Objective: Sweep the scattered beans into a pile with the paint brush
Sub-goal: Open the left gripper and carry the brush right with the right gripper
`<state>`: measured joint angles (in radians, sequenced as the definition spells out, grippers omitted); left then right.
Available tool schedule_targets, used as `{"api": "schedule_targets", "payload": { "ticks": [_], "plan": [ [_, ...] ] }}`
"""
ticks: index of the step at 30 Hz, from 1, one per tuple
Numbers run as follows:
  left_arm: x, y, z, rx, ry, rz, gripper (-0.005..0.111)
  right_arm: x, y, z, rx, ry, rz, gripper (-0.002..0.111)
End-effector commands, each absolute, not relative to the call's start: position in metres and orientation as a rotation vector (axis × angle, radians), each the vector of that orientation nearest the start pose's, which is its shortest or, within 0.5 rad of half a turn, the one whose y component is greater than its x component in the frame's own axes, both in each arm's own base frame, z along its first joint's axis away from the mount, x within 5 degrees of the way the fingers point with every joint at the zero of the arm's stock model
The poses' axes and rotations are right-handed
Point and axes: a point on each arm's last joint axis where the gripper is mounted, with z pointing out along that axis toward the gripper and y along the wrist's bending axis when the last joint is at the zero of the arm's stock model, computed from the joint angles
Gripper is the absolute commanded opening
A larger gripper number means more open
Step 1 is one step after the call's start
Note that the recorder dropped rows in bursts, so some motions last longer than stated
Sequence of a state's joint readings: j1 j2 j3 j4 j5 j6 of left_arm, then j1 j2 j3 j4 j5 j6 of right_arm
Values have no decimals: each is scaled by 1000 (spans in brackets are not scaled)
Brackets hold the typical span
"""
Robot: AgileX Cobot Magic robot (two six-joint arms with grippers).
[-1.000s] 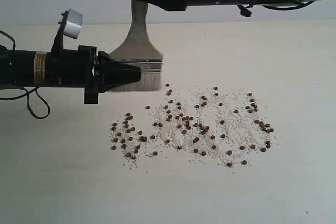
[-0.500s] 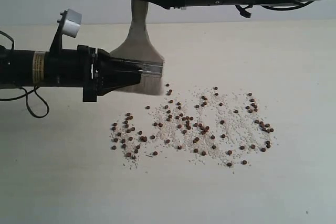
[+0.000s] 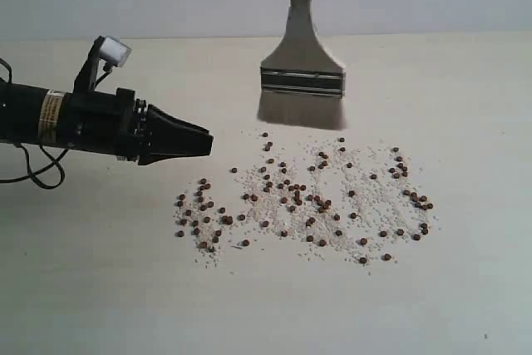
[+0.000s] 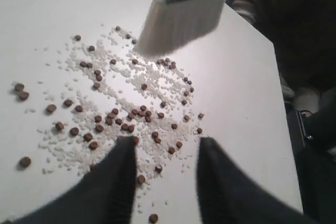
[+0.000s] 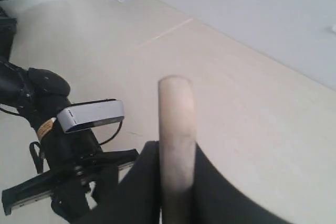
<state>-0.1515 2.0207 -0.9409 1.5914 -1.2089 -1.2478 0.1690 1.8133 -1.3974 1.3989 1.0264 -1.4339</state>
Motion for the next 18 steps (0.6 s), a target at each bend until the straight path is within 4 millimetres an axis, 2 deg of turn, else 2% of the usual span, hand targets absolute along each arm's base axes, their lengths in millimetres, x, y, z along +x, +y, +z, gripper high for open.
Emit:
{"api": "schedule_targets", "payload": {
  "ticks": [1,3,6,9,11,13,18],
  "plan": [
    [302,-132,137,932,2055,-1468,0,354,126,326,-737,1926,917,0],
    [287,-130,147,900,2064,-1478,0,334,112,334,-576,1924,776,0],
    [269,-125,171,815,2013,-1465,0,300,92,330,-370,1931,656,0],
    [240,-117,201,733,1929,-1433,0,252,74,325,-209,1862,590,0],
    [224,-112,213,702,1893,-1414,0,235,69,326,-181,1821,583,0],
    [201,-101,227,617,1849,-1330,0,204,61,327,-180,1765,537,0],
    [159,-87,245,505,1746,-1199,0,162,52,338,-179,1650,517,0]
  ]
}}
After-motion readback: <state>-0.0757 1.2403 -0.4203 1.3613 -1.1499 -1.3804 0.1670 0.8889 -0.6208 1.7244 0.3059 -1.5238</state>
